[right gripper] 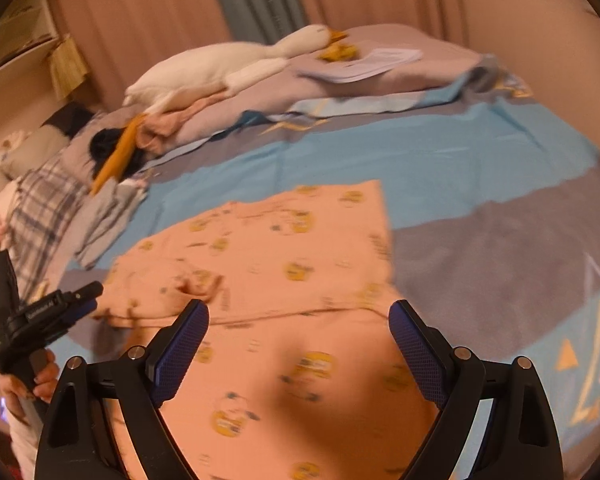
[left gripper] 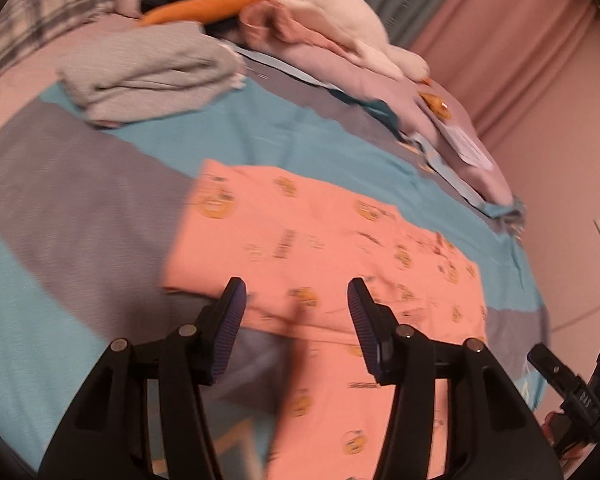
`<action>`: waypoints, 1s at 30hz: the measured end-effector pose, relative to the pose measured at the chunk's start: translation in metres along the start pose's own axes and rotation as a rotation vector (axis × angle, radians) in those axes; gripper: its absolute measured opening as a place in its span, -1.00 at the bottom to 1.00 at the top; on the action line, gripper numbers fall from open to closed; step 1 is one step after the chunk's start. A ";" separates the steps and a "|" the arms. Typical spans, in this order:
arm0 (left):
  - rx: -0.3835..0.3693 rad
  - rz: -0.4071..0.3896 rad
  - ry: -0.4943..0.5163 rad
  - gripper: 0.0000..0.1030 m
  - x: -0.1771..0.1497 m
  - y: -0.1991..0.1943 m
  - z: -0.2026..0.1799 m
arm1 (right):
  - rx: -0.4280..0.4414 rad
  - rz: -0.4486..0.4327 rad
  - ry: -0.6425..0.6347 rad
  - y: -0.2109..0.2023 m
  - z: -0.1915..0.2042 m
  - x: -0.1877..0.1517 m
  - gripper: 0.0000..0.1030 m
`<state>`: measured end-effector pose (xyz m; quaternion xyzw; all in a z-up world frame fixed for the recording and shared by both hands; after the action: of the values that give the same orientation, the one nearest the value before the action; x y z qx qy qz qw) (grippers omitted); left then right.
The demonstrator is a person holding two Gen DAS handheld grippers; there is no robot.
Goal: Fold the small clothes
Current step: 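Move both grippers open toward the hem of the folded top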
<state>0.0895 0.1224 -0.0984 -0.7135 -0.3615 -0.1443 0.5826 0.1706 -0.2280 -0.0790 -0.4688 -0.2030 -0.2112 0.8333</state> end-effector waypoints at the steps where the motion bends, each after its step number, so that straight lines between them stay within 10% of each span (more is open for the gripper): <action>1: 0.024 -0.001 -0.011 0.01 -0.003 -0.005 0.007 | 0.012 0.020 -0.009 0.008 0.009 0.001 0.79; 11: 0.085 0.027 -0.100 0.01 -0.030 -0.020 0.048 | 0.103 0.227 -0.070 0.098 0.087 0.002 -0.30; 22: 0.081 0.053 -0.127 0.01 -0.039 -0.014 0.057 | 0.061 0.371 -0.068 0.119 0.068 -0.044 -0.32; 30: 0.073 0.065 -0.109 0.01 -0.040 -0.010 0.053 | 0.061 0.318 -0.039 0.091 0.053 -0.029 -0.31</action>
<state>0.0434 0.1590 -0.1308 -0.7098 -0.3745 -0.0731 0.5921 0.1887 -0.1343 -0.1328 -0.4737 -0.1486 -0.0611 0.8659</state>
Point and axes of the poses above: each gripper's, at about its wrist camera, not at the fingertips, and y roughly the way its jaws point, z to its left, x to its top, the point moved 2 cm from there along y, roughly the way its jaws point, and after that the axes turned 14 degrees about y, right-handed, at the moved point
